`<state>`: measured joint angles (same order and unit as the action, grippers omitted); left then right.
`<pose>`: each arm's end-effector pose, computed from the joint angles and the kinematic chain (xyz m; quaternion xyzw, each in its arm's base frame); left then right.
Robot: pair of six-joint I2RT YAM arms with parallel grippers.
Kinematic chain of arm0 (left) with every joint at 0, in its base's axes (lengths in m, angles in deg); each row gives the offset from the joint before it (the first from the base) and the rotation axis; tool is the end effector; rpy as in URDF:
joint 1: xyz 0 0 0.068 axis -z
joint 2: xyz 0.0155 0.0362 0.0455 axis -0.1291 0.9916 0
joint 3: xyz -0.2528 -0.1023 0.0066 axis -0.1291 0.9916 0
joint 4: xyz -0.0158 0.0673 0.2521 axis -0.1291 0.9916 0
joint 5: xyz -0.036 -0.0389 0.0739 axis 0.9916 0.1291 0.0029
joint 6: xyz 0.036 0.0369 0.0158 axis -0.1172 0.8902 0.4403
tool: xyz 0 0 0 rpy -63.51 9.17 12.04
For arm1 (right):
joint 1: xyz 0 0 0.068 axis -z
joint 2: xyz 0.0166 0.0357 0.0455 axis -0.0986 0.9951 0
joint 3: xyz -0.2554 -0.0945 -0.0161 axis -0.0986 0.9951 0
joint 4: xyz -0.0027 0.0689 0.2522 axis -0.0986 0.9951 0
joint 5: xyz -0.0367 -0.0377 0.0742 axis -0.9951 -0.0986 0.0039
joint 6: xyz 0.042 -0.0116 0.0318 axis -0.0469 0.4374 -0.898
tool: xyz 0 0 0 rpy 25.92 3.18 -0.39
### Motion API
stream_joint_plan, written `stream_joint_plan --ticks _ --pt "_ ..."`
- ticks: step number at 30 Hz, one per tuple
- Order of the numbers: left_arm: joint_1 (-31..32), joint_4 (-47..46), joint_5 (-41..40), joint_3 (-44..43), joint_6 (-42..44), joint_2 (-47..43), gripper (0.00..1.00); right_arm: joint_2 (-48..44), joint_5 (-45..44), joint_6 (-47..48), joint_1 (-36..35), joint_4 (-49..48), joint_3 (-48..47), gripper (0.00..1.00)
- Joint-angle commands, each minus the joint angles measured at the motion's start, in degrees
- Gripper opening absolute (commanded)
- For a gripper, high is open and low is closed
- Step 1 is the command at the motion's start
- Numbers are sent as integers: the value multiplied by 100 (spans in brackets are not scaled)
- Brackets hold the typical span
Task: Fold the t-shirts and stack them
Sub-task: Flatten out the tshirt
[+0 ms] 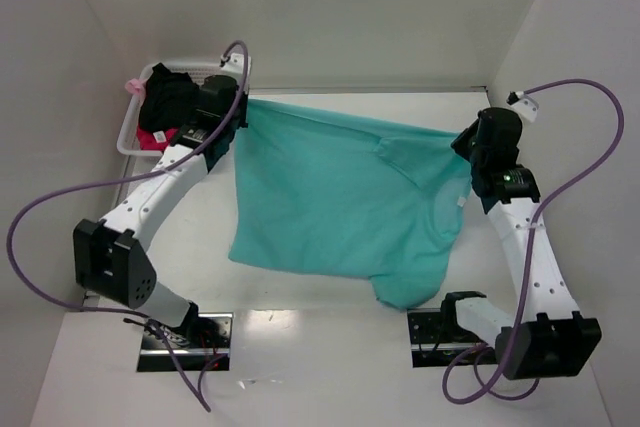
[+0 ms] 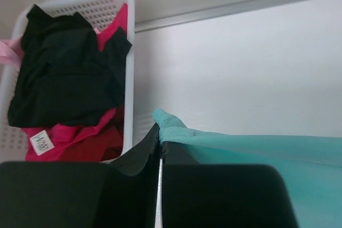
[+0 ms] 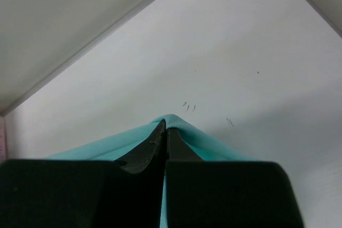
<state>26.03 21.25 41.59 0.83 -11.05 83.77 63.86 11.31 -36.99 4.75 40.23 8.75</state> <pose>0.3372 -0.0994 0.3783 0.0068 0.7906 0.0527 0.6100 0.2313 -0.0055 0.3719 0.2783 0.7823 0.0435 0.5556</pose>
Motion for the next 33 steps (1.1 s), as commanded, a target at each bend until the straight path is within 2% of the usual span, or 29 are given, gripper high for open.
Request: stream_joint_plan --ticks 1,5,14,21,25,33 --pt "-24 -662 -215 -67 -155 311 0 352 -666 -76 56 -940 29 1" --pt "-24 -934 -215 -119 -208 1005 0 1082 -666 -76 108 -1362 29 1" --pt "-24 -1260 -145 -892 -541 2674 0 2865 -596 -76 170 -1836 -796 1" --pt "-86 -1260 -206 -1638 -708 3352 0 4025 -368 55 337 -2197 -1482 1" --pt "-199 -1208 -259 -1999 -770 3572 0 4598 -306 170 337 -2251 -2193 1" --pt "-253 -1207 -259 -2132 -823 3757 0 5416 -68 381 337 -2251 -3151 1"
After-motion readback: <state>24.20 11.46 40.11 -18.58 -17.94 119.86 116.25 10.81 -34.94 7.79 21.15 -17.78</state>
